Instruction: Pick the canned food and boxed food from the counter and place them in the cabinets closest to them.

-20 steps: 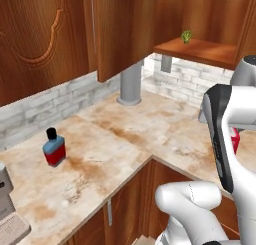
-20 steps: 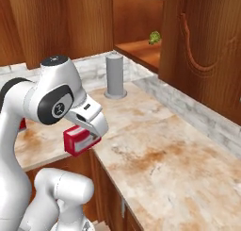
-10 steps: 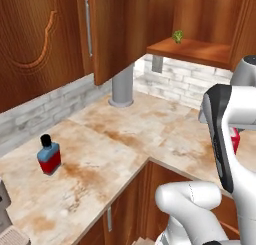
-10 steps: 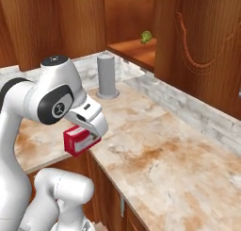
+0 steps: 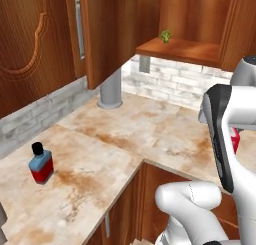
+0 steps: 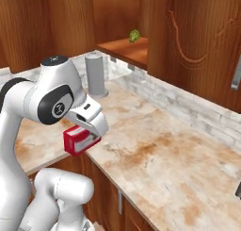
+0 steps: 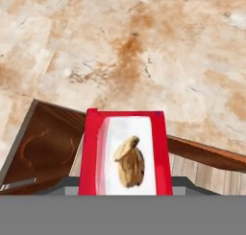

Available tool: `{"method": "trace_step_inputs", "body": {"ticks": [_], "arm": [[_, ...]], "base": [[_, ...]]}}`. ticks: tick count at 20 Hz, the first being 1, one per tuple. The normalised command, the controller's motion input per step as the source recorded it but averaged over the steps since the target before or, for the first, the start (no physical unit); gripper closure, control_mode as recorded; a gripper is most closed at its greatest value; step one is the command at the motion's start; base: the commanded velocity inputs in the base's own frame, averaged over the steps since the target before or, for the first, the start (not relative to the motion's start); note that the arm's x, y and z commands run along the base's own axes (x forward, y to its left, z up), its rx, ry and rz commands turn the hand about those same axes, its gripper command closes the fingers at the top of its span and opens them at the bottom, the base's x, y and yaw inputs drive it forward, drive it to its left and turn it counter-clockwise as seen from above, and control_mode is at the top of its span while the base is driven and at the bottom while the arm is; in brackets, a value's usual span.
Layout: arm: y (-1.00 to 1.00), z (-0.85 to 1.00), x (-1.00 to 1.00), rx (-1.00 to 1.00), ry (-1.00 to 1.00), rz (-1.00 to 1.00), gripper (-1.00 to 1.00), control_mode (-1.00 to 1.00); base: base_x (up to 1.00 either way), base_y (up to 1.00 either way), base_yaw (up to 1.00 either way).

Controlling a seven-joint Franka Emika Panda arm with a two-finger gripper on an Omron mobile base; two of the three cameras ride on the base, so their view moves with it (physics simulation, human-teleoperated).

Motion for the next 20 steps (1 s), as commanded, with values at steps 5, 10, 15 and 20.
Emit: {"method": "trace_step_inputs", "body": {"ticks": [5,10,15,20], "arm": [[0.0,0.0,0.0,0.0,0.0,0.0,1.0,1.0],[0.0,0.0,0.0,0.0,0.0,0.0,1.0,1.0],[0.0,0.0,0.0,0.0,0.0,0.0,1.0,1.0],[0.0,0.0,0.0,0.0,0.0,0.0,1.0,1.0]], "base": [[0.0,0.32,-0.25],[0.0,0.53,-0.22],[0.0,0.66,-0.2],[-0.01,0.54,-0.15]]}}
